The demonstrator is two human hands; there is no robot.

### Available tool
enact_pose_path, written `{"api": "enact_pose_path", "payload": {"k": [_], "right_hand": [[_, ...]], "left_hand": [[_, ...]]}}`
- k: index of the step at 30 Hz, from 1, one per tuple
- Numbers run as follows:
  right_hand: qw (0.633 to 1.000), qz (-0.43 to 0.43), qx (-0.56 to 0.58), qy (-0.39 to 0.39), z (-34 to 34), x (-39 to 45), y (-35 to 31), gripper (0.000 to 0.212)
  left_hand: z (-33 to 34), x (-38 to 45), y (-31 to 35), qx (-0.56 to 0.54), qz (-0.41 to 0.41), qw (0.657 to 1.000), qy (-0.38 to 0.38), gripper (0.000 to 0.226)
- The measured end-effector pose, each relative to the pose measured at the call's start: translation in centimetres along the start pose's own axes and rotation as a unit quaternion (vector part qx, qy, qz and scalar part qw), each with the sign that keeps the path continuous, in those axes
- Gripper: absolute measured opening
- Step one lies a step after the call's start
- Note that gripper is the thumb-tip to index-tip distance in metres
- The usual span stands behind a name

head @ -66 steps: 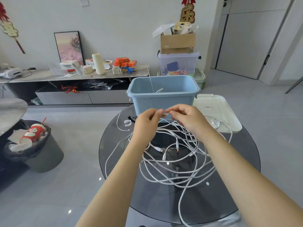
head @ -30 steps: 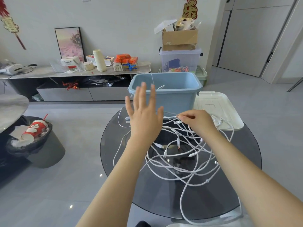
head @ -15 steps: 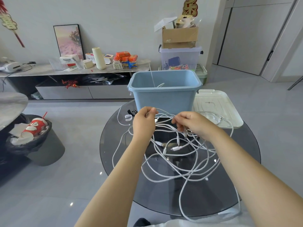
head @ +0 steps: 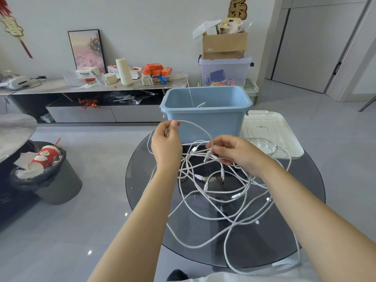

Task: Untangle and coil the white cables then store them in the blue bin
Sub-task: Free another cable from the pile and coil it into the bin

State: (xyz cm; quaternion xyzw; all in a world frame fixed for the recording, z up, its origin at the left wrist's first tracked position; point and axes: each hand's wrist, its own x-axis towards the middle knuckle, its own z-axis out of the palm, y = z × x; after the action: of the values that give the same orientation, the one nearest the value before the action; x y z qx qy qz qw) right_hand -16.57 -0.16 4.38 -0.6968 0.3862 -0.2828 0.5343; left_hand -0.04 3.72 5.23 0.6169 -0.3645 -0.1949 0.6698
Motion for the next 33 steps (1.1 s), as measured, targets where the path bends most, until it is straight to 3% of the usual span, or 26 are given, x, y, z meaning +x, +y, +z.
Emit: {"api": "enact_pose_path", "payload": {"k": [3, 5, 7, 9, 12, 16, 18, 20, 25, 27, 28, 31, 33], "right_hand": [[0.979, -0.074, -0.107, 0.16, 0.2, 0.4, -0.1, 0.018], [0.959, -0.108, -0.111, 0.238, 0.0, 0.3, -0.6, 0.016], [0.972, -0.082, -0.019, 0.22, -0.2, 0.2, -0.8, 0.015], [0.978, -0.03, 0.132, 0.157, 0.1, 0.0, -0.9, 0.015], [0.934, 0.039, 0.338, 0.107, 0.8, -0.3, -1.5, 0.014], [0.862, 0.082, 0.487, 0.117, 0.9, -0.4, -2.2, 0.013], [0.839, 0.091, 0.522, 0.124, 1.0, -0.2, -2.3, 0.013], [0.811, 0.089, 0.562, 0.137, 0.8, 0.1, -2.2, 0.011], [0.748, 0.05, 0.634, 0.189, -0.2, 0.4, -1.9, 0.013], [0.743, 0.049, 0.637, 0.2, -0.3, 0.4, -1.6, 0.013], [0.747, 0.056, 0.631, 0.201, -0.3, 0.3, -1.5, 0.013], [0.792, 0.112, 0.574, 0.176, 0.4, 0.1, -1.5, 0.01], [0.826, 0.159, 0.519, 0.151, 1.4, 0.0, -1.7, 0.007]], "left_hand": [[0.1, 0.0, 0.5, 0.018, 0.056, 0.996, -0.064, 0.022], [0.4, -0.1, 0.5, 0.045, 0.042, 0.993, -0.099, 0.024], [0.6, -0.1, 0.2, 0.035, -0.017, 0.994, -0.102, 0.026], [0.7, -0.2, 0.0, -0.083, -0.128, 0.981, -0.121, 0.025], [1.1, -0.6, 0.3, -0.273, -0.266, 0.907, -0.177, 0.026], [1.3, -1.3, 0.8, -0.32, -0.277, 0.875, -0.234, 0.029], [1.1, -1.4, 1.0, -0.26, -0.262, 0.89, -0.267, 0.028], [0.9, -1.4, 0.8, -0.132, -0.239, 0.915, -0.295, 0.029], [-0.8, -0.3, 0.8, 0.046, -0.246, 0.901, -0.353, 0.033], [-1.5, 0.3, 1.0, 0.152, -0.192, 0.903, -0.354, 0.034], [-1.6, 0.4, 0.9, 0.15, -0.172, 0.913, -0.339, 0.035], [-1.1, 0.5, 0.4, 0.018, -0.129, 0.958, -0.255, 0.03], [-0.4, 0.0, 0.1, -0.028, -0.118, 0.968, -0.218, 0.024]]}}
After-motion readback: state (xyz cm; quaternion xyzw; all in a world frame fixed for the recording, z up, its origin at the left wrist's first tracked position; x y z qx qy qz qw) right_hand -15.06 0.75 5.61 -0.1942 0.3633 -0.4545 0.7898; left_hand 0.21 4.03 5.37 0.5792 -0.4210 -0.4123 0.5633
